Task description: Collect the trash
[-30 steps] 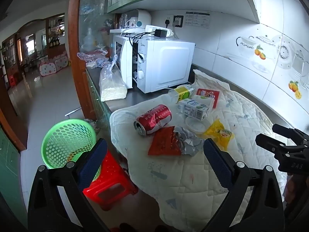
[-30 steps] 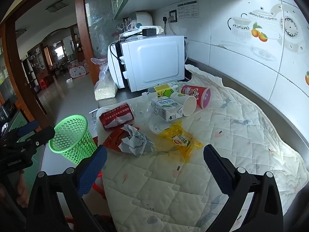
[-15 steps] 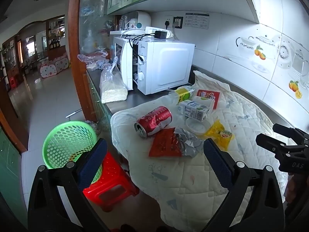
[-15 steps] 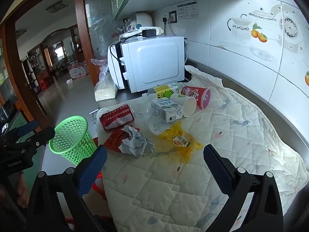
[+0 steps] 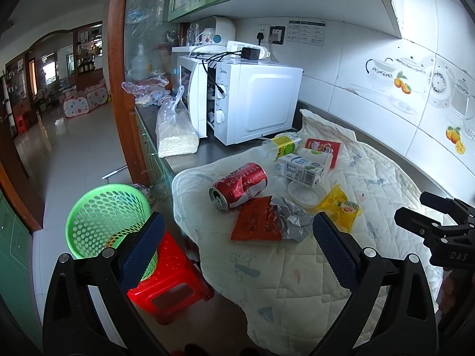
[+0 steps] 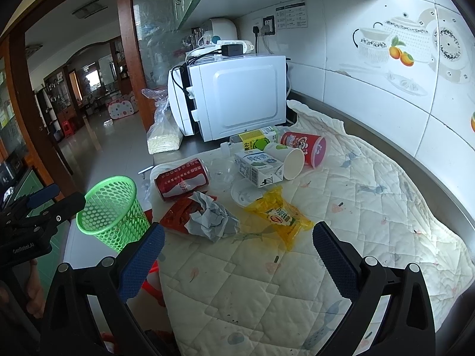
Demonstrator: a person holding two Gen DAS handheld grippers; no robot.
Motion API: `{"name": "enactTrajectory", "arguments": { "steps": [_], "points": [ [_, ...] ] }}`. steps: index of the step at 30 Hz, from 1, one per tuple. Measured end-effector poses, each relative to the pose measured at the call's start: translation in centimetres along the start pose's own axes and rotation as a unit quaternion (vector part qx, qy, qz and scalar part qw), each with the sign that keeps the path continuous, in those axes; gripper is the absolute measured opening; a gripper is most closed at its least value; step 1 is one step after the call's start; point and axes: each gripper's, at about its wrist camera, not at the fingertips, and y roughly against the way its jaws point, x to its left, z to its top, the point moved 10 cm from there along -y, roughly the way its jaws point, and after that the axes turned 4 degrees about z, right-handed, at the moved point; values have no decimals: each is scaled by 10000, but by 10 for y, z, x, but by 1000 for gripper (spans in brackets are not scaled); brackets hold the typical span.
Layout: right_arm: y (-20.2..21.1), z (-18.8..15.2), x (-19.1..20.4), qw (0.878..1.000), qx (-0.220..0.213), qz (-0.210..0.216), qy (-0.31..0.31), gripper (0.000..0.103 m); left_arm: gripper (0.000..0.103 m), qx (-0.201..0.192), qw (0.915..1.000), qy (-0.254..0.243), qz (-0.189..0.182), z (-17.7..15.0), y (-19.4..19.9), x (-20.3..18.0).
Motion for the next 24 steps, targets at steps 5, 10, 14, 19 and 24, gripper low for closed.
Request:
{"name": "enactTrajectory", "arguments": {
  "steps": [5, 10, 14, 19, 24],
  "points": [
    [-2, -1, 1, 10000, 14, 20, 1, 97, 98, 13, 10000, 3, -2, 0, -1, 1],
    [-2, -1, 1, 10000, 12, 30, -1, 97, 98, 21, 10000, 11, -5, 0, -2, 1],
    [-3, -2, 2, 10000, 26, 41, 11, 97, 98, 30, 10000, 13, -3, 0, -3, 1],
    [-6, -4, 4, 10000, 52, 83, 15, 97, 98, 64, 10000, 27, -5, -1, -9, 3],
    [-10, -4, 5, 9999, 90, 139, 25, 97, 98, 97, 10000, 20, -13, -3, -14, 1]
  ]
}}
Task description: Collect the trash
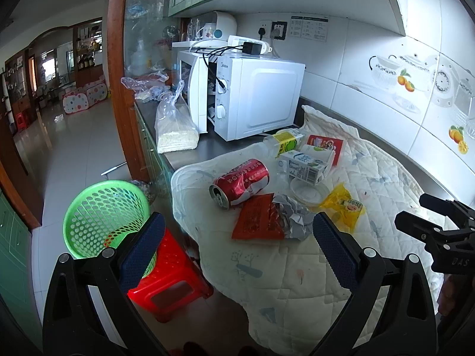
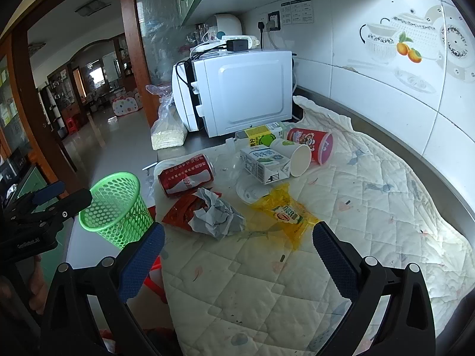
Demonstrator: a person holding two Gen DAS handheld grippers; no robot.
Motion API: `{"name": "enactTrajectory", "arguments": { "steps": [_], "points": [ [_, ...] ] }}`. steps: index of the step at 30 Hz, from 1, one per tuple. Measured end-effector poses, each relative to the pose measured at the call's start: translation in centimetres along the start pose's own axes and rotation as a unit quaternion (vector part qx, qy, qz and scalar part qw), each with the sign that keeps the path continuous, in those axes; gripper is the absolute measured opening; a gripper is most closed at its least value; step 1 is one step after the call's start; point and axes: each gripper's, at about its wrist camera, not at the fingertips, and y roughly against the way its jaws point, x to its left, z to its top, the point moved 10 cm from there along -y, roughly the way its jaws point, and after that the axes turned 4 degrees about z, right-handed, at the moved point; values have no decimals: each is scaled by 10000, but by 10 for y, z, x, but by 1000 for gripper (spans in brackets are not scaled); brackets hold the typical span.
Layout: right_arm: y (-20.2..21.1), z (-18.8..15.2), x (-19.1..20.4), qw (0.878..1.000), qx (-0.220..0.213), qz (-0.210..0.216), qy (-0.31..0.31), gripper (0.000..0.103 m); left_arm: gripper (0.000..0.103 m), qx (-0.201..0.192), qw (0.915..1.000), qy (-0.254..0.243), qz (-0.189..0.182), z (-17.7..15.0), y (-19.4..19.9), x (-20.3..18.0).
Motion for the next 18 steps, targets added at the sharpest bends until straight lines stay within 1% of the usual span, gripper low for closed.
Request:
{"name": "enactTrajectory", "arguments": {
  "steps": [10, 18],
  "points": [
    [-11, -4, 2, 9998, 101, 153, 92, 97, 98, 80, 10000, -9, -8, -3, -12, 4],
    [-30, -9, 12, 9984, 253, 437, 236, 97, 98, 138, 9999, 6, 53, -2, -23, 13]
  ]
}}
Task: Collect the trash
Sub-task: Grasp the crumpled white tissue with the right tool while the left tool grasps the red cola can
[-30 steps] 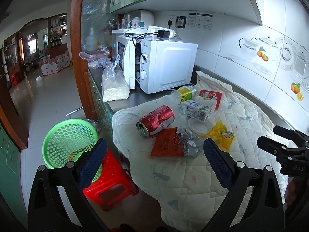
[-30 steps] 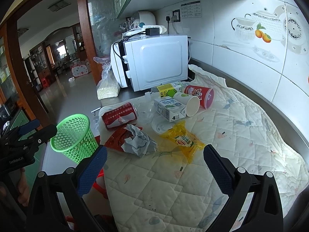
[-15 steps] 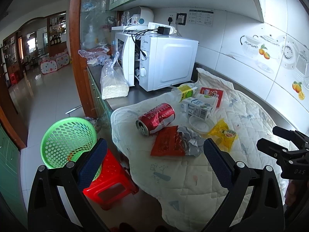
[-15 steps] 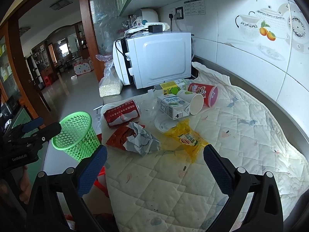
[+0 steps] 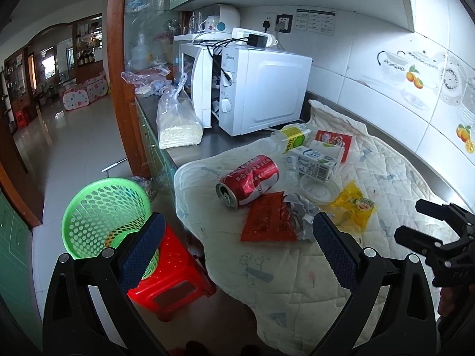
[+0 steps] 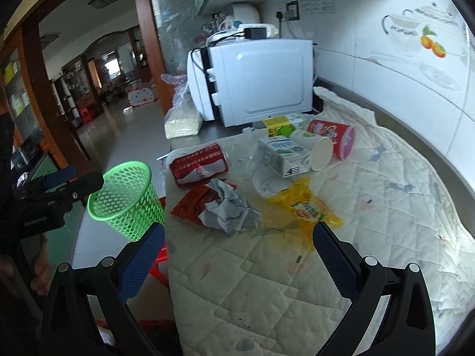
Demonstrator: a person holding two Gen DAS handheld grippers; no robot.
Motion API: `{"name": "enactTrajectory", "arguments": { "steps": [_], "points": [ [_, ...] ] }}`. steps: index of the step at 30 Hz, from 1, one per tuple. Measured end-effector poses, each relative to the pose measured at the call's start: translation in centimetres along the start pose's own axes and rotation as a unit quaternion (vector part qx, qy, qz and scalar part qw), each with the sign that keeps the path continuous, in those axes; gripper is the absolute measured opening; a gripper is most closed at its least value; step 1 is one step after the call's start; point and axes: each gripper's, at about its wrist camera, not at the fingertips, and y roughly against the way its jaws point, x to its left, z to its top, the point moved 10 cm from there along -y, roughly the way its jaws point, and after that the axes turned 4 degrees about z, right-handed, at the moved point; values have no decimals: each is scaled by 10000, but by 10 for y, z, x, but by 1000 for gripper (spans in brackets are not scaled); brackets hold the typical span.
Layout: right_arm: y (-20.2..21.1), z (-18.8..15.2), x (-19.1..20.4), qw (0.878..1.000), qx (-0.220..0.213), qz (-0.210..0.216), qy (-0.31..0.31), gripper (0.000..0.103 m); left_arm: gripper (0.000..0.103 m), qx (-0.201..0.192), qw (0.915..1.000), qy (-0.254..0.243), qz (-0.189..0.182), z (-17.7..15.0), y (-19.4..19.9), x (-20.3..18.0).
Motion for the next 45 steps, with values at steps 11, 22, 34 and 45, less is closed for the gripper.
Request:
{"name": "enactTrajectory", "arguments": {
  "steps": [11, 22, 34, 45],
  "points": [
    [-49, 1, 8, 9972, 273, 672, 180, 96, 98, 102, 9999, -25, 37, 3, -18, 17],
    [-102, 1, 9, 9877, 732, 1306, 460, 84, 98, 242, 9983, -349, -388, 14, -47, 8],
    [-145, -4, 3, 9777, 1141, 1529, 875, 80, 97, 523, 9862, -1211, -998, 34, -105, -27],
    [-165, -20, 0, 9704, 1451, 1538, 1164, 70, 97, 1016, 9718, -1725, -1247, 35, -175, -48]
  ]
}}
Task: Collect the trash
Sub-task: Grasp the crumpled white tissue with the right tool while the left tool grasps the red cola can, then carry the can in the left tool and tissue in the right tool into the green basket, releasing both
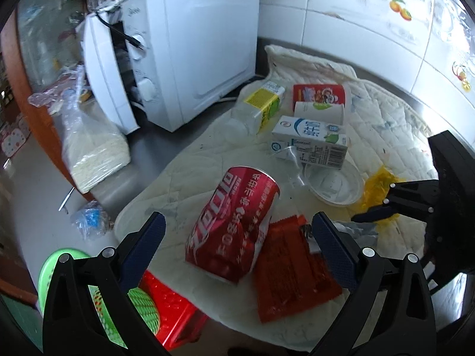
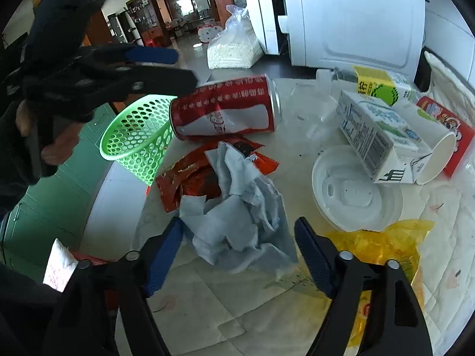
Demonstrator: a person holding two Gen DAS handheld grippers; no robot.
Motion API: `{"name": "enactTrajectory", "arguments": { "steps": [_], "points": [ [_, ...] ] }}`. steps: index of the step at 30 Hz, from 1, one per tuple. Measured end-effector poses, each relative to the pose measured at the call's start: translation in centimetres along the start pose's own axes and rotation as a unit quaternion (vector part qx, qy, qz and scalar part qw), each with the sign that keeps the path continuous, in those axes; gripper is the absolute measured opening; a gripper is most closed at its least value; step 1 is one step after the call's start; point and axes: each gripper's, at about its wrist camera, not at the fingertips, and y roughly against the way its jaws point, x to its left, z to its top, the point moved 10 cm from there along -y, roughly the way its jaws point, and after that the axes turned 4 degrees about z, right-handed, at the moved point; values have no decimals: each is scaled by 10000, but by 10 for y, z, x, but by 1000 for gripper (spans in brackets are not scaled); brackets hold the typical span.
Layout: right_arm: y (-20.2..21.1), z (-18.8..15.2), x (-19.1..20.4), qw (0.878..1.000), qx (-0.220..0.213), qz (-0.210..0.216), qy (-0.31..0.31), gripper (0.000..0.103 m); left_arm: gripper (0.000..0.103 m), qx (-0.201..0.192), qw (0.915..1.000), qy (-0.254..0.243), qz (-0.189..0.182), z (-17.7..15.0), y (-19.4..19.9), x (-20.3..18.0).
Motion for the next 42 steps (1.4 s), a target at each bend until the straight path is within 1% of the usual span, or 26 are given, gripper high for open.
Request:
{"name": "enactTrajectory", "arguments": {
  "steps": [5, 6, 7, 8, 9, 11, 12, 13, 15, 19, 24, 28, 30, 33, 35, 37, 39, 40, 42],
  "points": [
    [-3, 0, 0, 10000, -15, 58, -34, 62, 92, 221, 9997, -52, -88, -1, -25, 1],
    [-2, 0, 0, 10000, -22, 69, -59, 59, 91, 257, 9996, -43, -106, -2, -28, 1],
    [-1, 0, 0, 9999, -29, 85, -89, 57, 89, 311, 9994, -29, -120, -4, -33, 2],
    [1, 0, 0, 9999, -47, 86, -118, 56, 86, 374, 9992, -5, -148, -5, -38, 2],
    [4, -1, 0, 9998, -65, 85, -144, 51, 84, 407, 9990, 25, -189, -6, -42, 2],
    [8, -1, -1, 9996, -119, 100, -255, 48, 73, 489, 9984, 91, -285, -8, -48, 2],
    [11, -2, -2, 9994, -148, 97, -302, 44, 70, 510, 9982, 120, -302, -9, -50, 1],
    [14, -3, -3, 9991, -175, 99, -361, 42, 70, 508, 9982, 140, -278, -10, -52, 2],
    [17, -5, -3, 9988, -212, 98, -434, 37, 69, 445, 9984, 210, -276, -9, -53, 3],
    [26, -9, -3, 9981, -260, 14, -560, 32, 67, 333, 9983, 421, -239, -11, -47, 8],
    [40, -5, -6, 9963, -435, -139, -730, 30, 65, 111, 9966, 804, -172, -14, -27, 21],
    [58, 9, -2, 9948, -672, -219, -731, 30, 64, -134, 9914, 1297, -140, -21, 3, 46],
    [63, 18, 3, 9943, -764, -200, -718, 30, 63, -290, 9886, 1477, -12, -25, 21, 63],
    [67, 39, 21, 9942, -900, -25, -596, 30, 63, -461, 9839, 1715, 206, -33, 48, 90],
    [63, 56, 36, 9941, -958, 113, -500, 30, 63, -616, 9797, 1873, 365, -39, 68, 109],
    [49, 75, 55, 9941, -944, 345, -415, 30, 63, -705, 9747, 2027, 630, -50, 87, 134],
    [32, 94, 74, 9942, -898, 498, -322, 30, 63, -694, 9694, 2178, 899, -66, 101, 160],
    [21, 102, 86, 9941, -855, 599, -278, 30, 63, -640, 9661, 2269, 1057, -77, 105, 175],
    [0, 117, 104, 9937, -776, 775, -241, 30, 63, -519, 9602, 2437, 1258, -97, 108, 198]
  ]
}}
